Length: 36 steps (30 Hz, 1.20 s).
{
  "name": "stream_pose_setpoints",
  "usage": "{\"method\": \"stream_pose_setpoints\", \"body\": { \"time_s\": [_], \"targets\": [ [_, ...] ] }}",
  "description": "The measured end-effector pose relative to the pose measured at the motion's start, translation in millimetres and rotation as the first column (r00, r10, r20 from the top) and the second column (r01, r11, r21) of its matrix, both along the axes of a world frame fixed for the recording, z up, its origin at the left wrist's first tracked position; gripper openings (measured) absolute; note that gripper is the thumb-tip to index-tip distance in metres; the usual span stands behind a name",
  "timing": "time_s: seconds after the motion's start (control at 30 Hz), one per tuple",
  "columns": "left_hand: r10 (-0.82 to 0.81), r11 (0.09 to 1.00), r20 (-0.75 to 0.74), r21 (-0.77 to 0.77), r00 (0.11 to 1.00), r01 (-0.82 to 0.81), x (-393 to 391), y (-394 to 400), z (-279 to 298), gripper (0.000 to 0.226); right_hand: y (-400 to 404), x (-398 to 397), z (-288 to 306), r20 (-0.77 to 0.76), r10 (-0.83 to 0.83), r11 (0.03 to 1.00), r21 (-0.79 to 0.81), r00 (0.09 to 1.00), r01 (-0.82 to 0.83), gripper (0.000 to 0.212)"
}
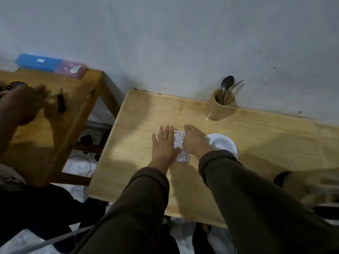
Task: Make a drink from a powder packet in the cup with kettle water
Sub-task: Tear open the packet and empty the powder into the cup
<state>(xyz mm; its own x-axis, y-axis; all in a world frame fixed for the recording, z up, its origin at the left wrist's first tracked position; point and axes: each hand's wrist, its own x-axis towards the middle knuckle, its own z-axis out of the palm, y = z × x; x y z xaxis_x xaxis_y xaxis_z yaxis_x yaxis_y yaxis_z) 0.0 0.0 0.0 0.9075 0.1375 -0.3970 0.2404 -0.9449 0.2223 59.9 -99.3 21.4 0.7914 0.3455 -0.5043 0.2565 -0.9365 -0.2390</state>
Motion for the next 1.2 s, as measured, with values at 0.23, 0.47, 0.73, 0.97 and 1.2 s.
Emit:
{"method": "stream_pose_setpoints", "body": {
  "time_s": [0.23,0.47,0.73,0.97,1.2],
  "targets": [
    [0.061,0.997,-0.016,-0.053,0.998,-0.062,1,7,-16,0.085,7,7,-15,0.029,-0.083,0.992,-0.097,0.996,0.085,0.060],
    [0.126,0.981,0.006,-0.148,0.992,-0.124,4,10,-16,0.086,13,13,-6,0.122,-0.132,0.980,-0.134,0.984,0.149,0.038],
    [0.341,0.874,0.118,-0.404,0.933,-0.269,14,17,-7,0.042,14,18,19,-0.028,-0.335,0.919,0.210,0.942,0.333,0.027],
    [0.451,0.735,0.114,-0.610,0.885,-0.296,30,22,43,0.023,1,22,57,-0.254,-0.468,0.743,0.406,0.847,0.532,0.026],
    [0.340,0.674,0.041,-0.707,0.940,-0.213,43,23,78,0.027,-12,16,127,-0.465,-0.437,0.532,0.557,0.770,0.638,0.032]
  ]
}}
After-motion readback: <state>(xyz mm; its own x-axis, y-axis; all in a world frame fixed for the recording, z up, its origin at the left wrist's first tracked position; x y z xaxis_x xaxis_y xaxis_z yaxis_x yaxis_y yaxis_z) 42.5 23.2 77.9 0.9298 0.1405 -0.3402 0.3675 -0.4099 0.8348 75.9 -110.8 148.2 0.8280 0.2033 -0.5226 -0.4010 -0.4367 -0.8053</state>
